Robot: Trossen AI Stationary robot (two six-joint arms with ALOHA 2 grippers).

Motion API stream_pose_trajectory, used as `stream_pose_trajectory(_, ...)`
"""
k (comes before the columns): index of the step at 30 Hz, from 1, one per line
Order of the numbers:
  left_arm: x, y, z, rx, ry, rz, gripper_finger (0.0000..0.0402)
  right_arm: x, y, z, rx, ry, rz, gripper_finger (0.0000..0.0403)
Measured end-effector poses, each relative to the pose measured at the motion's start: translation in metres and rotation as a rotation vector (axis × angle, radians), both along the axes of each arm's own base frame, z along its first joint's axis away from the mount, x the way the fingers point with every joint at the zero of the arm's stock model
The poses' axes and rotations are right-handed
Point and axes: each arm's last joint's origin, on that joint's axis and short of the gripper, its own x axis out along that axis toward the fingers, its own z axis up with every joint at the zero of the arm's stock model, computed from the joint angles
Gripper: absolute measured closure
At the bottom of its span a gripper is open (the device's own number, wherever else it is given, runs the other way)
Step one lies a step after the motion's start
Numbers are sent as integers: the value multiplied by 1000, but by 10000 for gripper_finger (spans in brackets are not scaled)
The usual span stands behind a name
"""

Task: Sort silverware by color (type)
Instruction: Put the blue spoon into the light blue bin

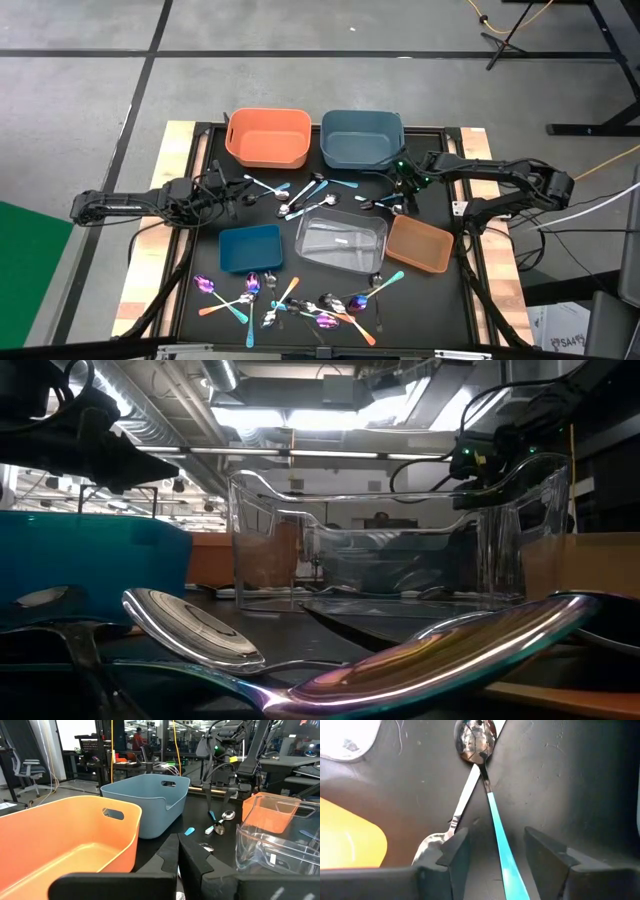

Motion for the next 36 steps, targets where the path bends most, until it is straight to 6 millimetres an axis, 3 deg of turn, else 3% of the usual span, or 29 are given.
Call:
stream_pose_trajectory(9, 0, 0, 0, 0, 1, 0, 401, 1, 0, 0, -3, -4, -2, 280)
stream_pose_trajectory(21, 0, 0, 0, 0, 0, 0, 401, 0, -2, 0, 36, 31, -220, 274)
stream_pose_trajectory(36, 0, 0, 0, 0, 0, 0, 401, 3, 1, 0, 76, 2, -210, 274)
